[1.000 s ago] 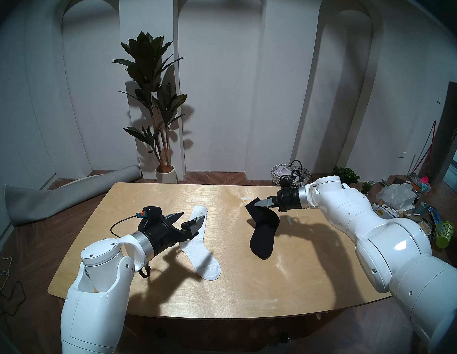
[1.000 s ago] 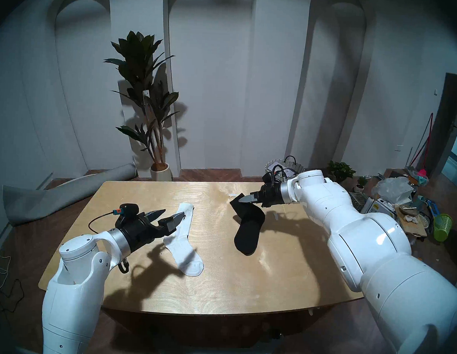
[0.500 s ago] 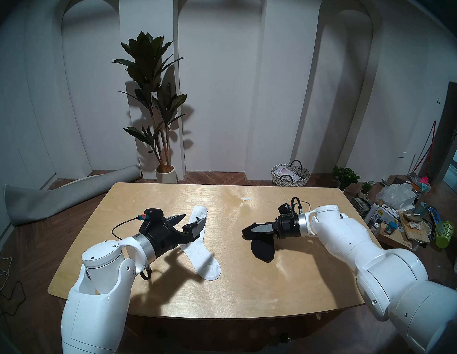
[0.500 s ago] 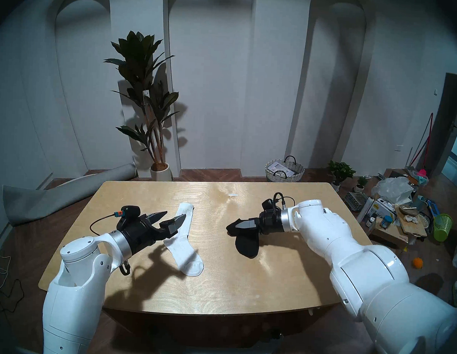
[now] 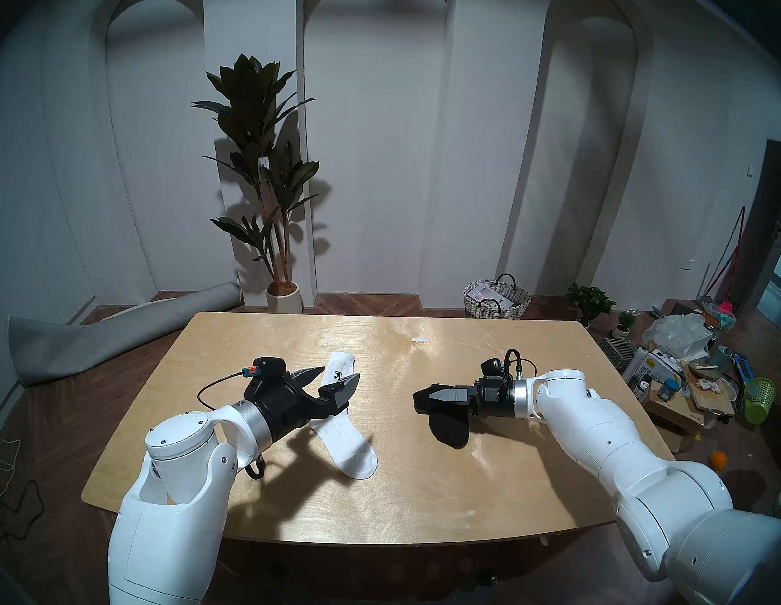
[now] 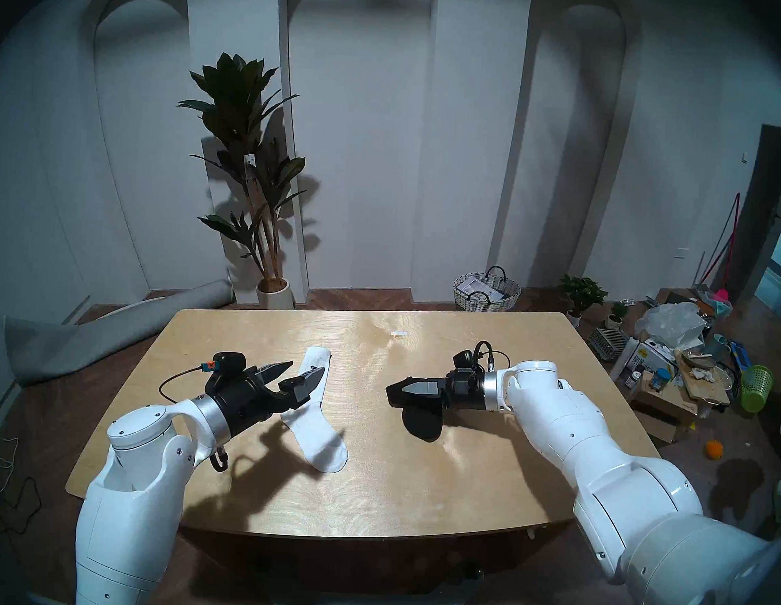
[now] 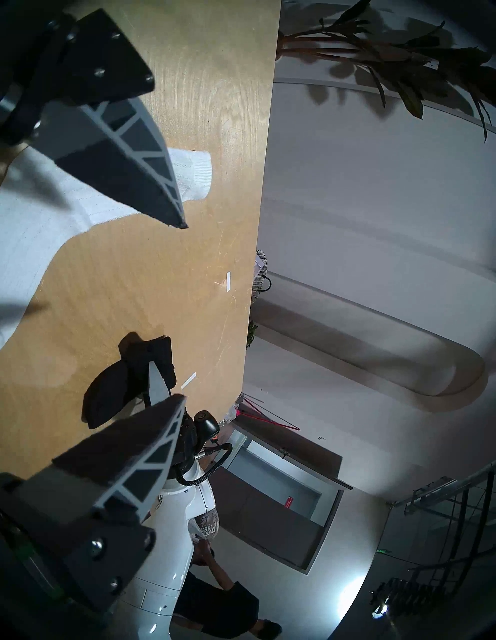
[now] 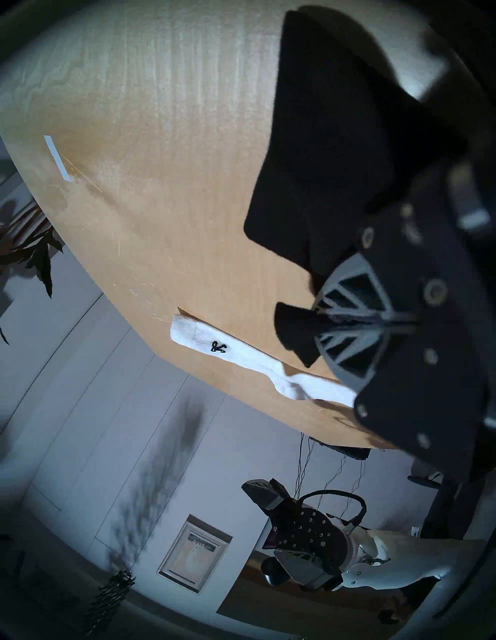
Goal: Fold socks in half once and place them neatly on the table
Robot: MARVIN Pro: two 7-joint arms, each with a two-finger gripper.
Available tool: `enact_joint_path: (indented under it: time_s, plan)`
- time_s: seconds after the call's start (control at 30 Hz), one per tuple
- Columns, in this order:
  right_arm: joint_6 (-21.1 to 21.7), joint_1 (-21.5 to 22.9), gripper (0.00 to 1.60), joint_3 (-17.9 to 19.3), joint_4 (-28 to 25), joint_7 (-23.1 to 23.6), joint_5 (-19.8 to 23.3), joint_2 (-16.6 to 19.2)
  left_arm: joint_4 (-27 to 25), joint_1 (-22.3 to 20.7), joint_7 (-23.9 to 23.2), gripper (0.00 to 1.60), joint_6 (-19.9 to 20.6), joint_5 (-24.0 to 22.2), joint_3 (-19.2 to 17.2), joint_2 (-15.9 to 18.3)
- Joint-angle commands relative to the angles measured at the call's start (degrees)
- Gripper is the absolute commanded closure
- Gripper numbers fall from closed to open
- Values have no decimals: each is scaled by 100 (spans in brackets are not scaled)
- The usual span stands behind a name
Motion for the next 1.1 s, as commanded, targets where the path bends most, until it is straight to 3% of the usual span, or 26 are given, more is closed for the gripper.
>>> enact_joint_path:
  time_s: [0.0, 0.33, 0.5, 0.77, 1.07]
  plan:
    - [176, -292, 160, 137, -676, 466, 249, 336, -89, -44, -17, 0, -71, -30, -51, -10]
    - [269, -439, 160, 390, -1486, 266, 496, 721, -96, 12, -49, 0, -125, -95, -119, -30]
    - [255, -560, 160, 312, -1846, 287, 482, 908, -96, 70, -76, 0, -158, -128, -156, -42]
    - [-275, -985, 160, 196, -2513, 184, 292, 1300, -101, 190, -112, 0, -230, -171, -221, -83]
    - [-1213, -1255, 160, 196, -3245, -302, -460, 1617, -94, 215, -127, 0, -252, -189, -238, -118]
